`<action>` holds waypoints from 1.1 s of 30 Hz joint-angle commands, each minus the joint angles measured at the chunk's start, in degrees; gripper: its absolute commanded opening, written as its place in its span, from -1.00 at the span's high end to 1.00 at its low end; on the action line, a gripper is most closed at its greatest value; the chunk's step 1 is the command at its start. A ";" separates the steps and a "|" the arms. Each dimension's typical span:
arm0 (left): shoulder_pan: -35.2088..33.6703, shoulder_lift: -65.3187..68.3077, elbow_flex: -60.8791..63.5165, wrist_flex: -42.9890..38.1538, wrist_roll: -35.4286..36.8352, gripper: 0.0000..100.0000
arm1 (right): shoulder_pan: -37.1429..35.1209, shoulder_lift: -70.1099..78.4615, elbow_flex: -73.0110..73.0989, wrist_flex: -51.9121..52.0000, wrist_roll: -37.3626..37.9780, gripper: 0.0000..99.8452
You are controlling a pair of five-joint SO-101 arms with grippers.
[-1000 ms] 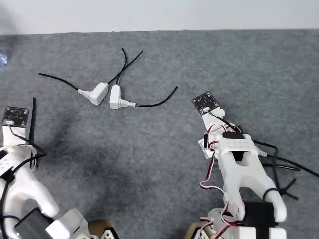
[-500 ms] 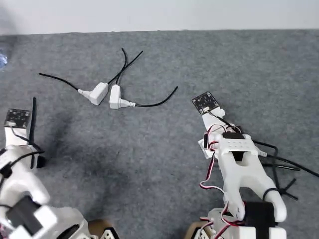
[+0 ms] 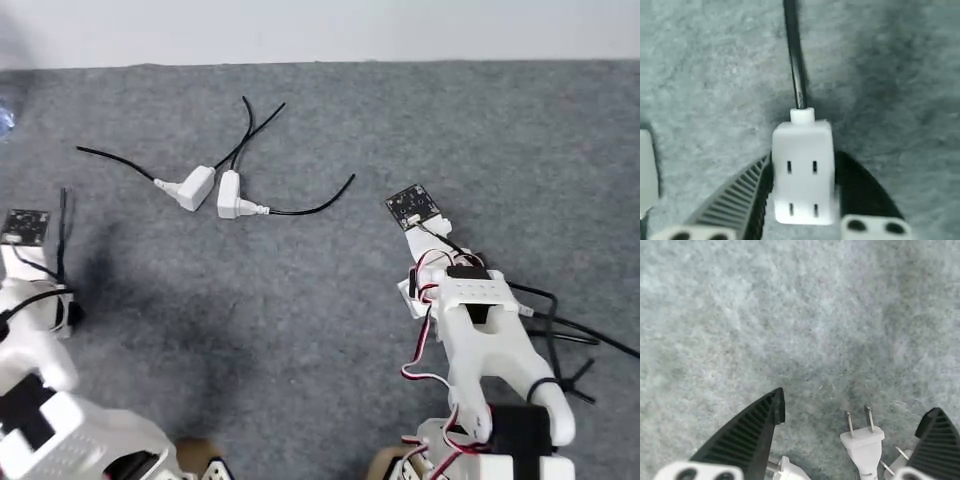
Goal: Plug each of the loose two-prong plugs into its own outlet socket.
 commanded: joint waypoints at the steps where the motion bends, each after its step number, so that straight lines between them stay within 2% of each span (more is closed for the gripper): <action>1: -0.97 -2.29 -3.30 4.75 -0.18 0.97 | -0.48 -0.13 -1.14 -1.01 0.62 0.20; 4: -0.97 -5.10 -4.44 11.16 -1.67 0.97 | -0.48 -0.13 -1.14 -1.01 0.62 0.20; 8: 0.97 -11.16 -6.37 25.58 -11.69 0.97 | -0.48 -0.13 -1.14 -0.92 0.62 0.20; 11: 5.10 -18.73 -9.54 37.45 -17.93 0.97 | -0.48 -0.13 -1.14 -0.84 0.62 0.20; 13: 10.02 -24.62 -12.62 42.73 -17.85 0.97 | -0.13 -0.13 -1.14 -0.84 0.35 0.20; 15: 16.18 -30.77 -14.64 44.66 -17.85 0.97 | 0.22 -0.66 -1.14 -0.75 0.26 0.20; 18: 27.96 -39.30 -13.58 45.10 -16.53 0.97 | 3.47 -0.84 -1.49 -0.92 -2.20 0.20; 21: 41.41 -45.89 -8.92 43.87 -8.70 0.97 | 7.08 -0.92 -2.90 -1.10 -7.82 0.20; 25: 56.53 -50.29 0.31 35.34 1.41 0.97 | 10.51 -0.92 -3.52 -1.27 -11.08 0.20; 33: 75.96 -51.60 18.07 17.23 3.16 0.97 | 11.12 -0.84 -3.69 -3.03 -11.34 0.20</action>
